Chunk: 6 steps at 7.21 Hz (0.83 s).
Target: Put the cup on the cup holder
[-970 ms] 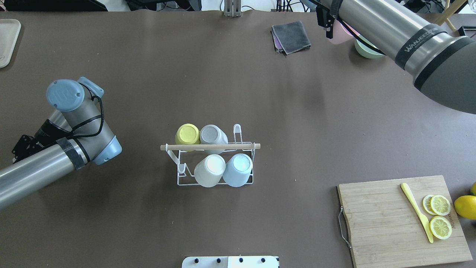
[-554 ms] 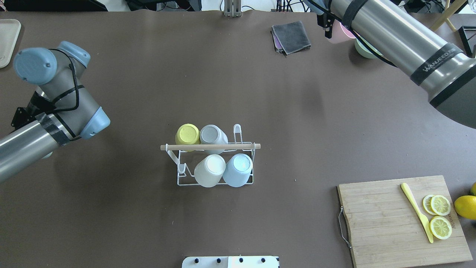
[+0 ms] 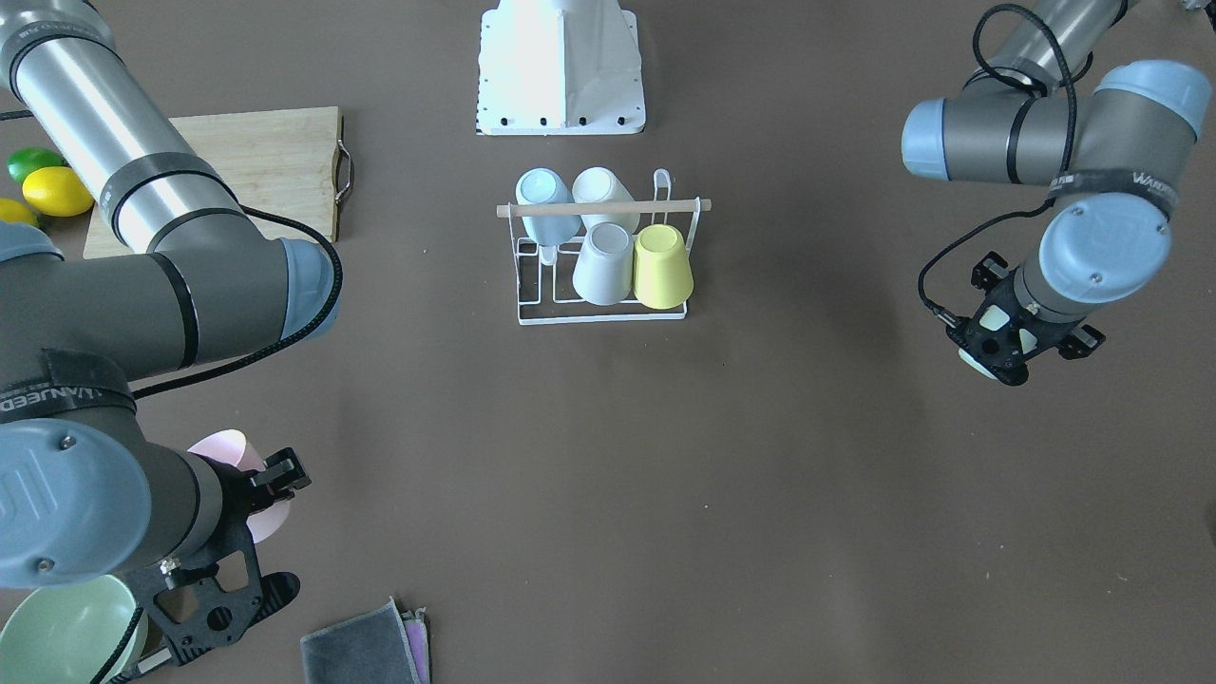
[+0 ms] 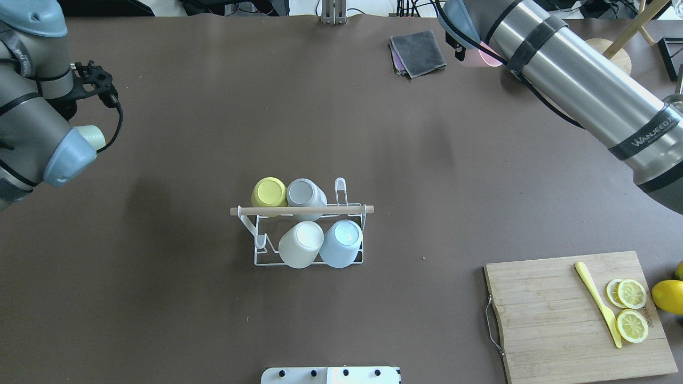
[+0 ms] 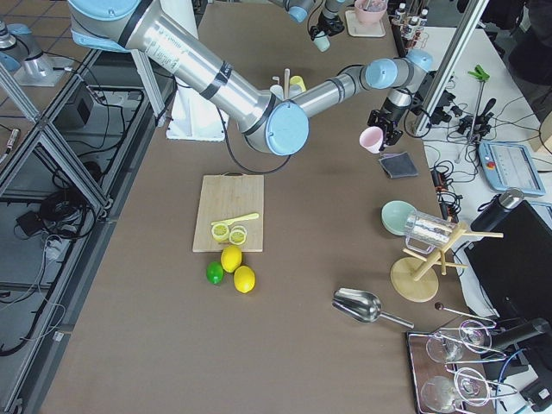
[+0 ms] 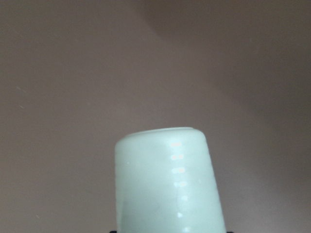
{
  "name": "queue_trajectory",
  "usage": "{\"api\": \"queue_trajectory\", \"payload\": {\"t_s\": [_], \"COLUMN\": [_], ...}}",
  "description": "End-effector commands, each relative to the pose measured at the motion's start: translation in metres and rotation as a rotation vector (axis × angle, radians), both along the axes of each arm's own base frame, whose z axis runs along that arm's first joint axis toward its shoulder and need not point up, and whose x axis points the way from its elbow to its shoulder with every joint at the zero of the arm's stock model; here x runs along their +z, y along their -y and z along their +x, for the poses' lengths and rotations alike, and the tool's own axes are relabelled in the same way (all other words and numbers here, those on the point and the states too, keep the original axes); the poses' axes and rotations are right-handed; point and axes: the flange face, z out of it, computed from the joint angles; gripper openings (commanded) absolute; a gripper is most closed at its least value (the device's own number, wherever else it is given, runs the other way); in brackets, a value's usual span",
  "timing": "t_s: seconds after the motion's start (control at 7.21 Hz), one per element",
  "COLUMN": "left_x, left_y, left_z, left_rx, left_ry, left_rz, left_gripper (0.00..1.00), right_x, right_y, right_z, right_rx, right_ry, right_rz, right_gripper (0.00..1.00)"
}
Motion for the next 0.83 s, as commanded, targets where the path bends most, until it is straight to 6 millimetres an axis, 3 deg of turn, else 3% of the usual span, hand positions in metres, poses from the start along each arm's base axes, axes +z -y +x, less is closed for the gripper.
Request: {"api": "queue_trajectory", "payload": {"t_s": [0.0,0.14,0.28,0.55,0.69], "left_x": [-0.037,-0.054,-0.066,-0.076,-0.081], "left_y": [-0.023,-0.034,-0.053,-0.103,-0.119], "left_z": [-0.012,-0.016,-0.014,-0.023,-0.029], "left_rx": [-0.028,-0.069,-0.094,-0.105,-0.126], "left_ry": [-0.232,-0.354,-0.496,-0.681,-0.78], "left_rz": [0.338,0.471,0.601,0.728,0.781], "left_gripper": [0.74,0.74,0.74,0.74,0.74], "right_x": [-0.006,-0.013,-0.007,-0.011,-0.022], "right_y": [-0.028,-0.039,-0.055,-0.078,-0.082], "right_z": [-0.003,-0.002,-0.01,-0.05,-0.049], "right_rx": [0.053,0.097,0.121,0.207,0.212], "right_ry": [0.099,0.165,0.223,0.333,0.382], "right_rz": [0.132,0.199,0.293,0.455,0.513], "right_gripper": [0.0,0.0,0.0,0.0,0.0]}}
